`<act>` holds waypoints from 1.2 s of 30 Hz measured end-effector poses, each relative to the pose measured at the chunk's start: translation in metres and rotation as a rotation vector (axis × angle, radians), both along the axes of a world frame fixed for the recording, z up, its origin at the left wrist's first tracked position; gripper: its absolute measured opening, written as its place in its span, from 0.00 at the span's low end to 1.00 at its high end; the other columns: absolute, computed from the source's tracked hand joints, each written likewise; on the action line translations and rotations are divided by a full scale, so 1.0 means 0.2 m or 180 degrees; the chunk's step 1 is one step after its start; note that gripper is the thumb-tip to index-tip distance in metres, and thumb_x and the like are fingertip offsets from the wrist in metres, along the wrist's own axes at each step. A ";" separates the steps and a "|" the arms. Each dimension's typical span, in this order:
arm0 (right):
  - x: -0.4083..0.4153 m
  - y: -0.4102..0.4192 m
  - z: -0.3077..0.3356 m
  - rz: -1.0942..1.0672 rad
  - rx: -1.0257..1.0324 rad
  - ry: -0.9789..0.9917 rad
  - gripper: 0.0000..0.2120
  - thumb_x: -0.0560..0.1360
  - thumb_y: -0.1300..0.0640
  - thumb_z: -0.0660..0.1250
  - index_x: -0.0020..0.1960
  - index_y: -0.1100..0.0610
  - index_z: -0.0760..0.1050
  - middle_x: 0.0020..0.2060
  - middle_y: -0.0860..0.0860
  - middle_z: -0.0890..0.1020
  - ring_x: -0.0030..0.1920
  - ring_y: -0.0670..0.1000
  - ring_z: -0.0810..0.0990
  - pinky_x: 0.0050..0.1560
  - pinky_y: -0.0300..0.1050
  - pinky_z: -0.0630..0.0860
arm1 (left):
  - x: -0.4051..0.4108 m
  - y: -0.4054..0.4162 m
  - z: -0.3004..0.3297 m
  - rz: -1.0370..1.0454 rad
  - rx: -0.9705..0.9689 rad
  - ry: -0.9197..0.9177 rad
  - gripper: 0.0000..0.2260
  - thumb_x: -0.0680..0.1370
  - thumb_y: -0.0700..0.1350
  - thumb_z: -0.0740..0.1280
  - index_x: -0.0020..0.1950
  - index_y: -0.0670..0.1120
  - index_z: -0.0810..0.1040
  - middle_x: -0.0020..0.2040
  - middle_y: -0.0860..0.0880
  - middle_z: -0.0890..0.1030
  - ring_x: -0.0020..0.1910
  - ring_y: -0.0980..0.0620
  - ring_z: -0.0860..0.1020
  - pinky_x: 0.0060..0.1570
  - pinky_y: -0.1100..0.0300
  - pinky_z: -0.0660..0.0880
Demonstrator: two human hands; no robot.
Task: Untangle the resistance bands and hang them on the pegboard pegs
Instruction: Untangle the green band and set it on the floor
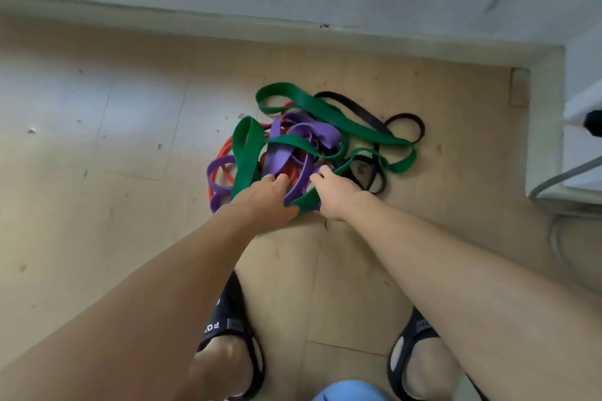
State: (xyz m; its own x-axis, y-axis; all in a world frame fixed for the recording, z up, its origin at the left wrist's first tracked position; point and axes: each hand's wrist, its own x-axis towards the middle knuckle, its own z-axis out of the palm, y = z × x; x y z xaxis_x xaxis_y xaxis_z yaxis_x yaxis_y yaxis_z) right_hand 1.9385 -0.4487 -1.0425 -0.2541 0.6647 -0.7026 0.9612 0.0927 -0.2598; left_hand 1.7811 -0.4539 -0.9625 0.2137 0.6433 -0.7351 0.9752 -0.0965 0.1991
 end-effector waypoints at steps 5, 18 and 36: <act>-0.03 -0.03 0.04 0.0179 0.0406 -0.0292 0.23 0.78 0.59 0.71 0.70 0.59 0.67 0.70 0.58 0.64 0.60 0.61 0.79 0.46 0.51 0.71 | 0.01 -0.04 0.03 0.0009 0.0053 -0.0107 0.20 0.81 0.55 0.65 0.70 0.47 0.69 0.60 0.46 0.75 0.55 0.47 0.77 0.55 0.51 0.78; 0.06 -0.08 0.58 -0.0141 0.0455 -0.0004 0.07 0.77 0.57 0.66 0.41 0.57 0.75 0.37 0.52 0.75 0.44 0.58 0.78 0.38 0.46 0.69 | -0.06 -0.15 0.41 -0.0208 0.0507 -0.0416 0.25 0.79 0.52 0.70 0.72 0.47 0.67 0.59 0.48 0.76 0.54 0.50 0.76 0.49 0.58 0.76; 0.02 -0.20 1.58 -0.2045 0.0831 0.3039 0.19 0.78 0.54 0.72 0.32 0.53 0.68 0.30 0.50 0.74 0.33 0.49 0.75 0.34 0.41 0.70 | 0.12 -0.24 1.05 0.1055 0.1102 -0.2683 0.14 0.75 0.46 0.75 0.59 0.53 0.77 0.52 0.51 0.85 0.53 0.53 0.85 0.61 0.48 0.80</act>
